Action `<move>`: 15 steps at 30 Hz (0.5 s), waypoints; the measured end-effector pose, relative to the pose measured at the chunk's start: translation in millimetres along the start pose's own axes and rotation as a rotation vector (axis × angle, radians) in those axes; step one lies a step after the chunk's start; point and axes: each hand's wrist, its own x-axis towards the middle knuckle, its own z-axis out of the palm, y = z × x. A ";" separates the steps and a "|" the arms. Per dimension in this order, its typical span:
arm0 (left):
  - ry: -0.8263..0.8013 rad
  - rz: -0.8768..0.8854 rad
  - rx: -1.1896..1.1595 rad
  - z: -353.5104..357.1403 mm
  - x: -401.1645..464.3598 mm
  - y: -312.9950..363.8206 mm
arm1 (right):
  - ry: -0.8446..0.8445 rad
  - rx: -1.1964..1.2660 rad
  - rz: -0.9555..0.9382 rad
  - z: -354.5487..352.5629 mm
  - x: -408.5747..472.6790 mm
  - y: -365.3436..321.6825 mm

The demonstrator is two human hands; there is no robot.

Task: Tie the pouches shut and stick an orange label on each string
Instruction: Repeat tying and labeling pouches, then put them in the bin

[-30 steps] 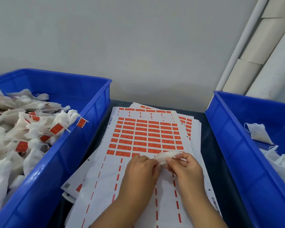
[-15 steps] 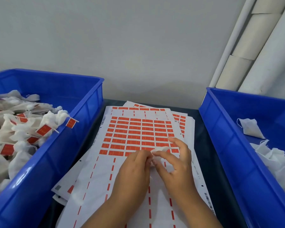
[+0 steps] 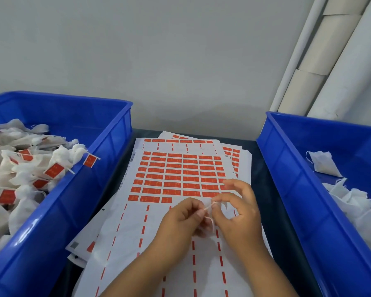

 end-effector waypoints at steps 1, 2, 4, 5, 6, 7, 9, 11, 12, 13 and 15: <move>-0.094 -0.053 -0.138 -1.4 -2.2 3.8 | 0.002 0.037 0.030 -1.5 0.6 0.4; -0.164 -0.075 -0.246 -3.4 -4.1 6.3 | -0.003 0.078 0.057 -3.5 1.2 1.1; -0.235 -0.051 -0.365 -7.5 -6.7 8.2 | -0.031 0.163 0.104 -6.8 2.3 1.5; -0.262 -0.032 -0.402 -9.4 -7.0 8.2 | -0.048 0.203 0.129 -7.4 3.0 1.0; -0.291 -0.017 -0.431 -11.0 -7.0 7.8 | -0.067 0.243 0.160 -7.6 3.1 0.7; -0.323 -0.007 -0.455 -12.3 -6.9 7.6 | -0.083 0.287 0.196 -7.1 2.7 0.0; -0.387 -0.001 -0.497 -14.0 -6.8 7.1 | -0.122 0.385 0.267 -5.9 1.8 -0.7; -0.419 0.000 -0.547 -15.2 -6.2 5.9 | -0.190 0.431 0.327 -5.3 1.3 -1.9; -0.422 -0.005 -0.582 -16.2 -5.4 5.1 | -0.224 0.428 0.352 -5.2 1.5 -2.3; -0.412 -0.018 -0.628 -17.4 -4.1 4.5 | -0.256 0.410 0.377 -5.4 2.6 -3.2; -0.348 -0.080 -0.747 -21.4 0.6 2.6 | -0.355 0.328 0.422 -7.9 6.3 -6.2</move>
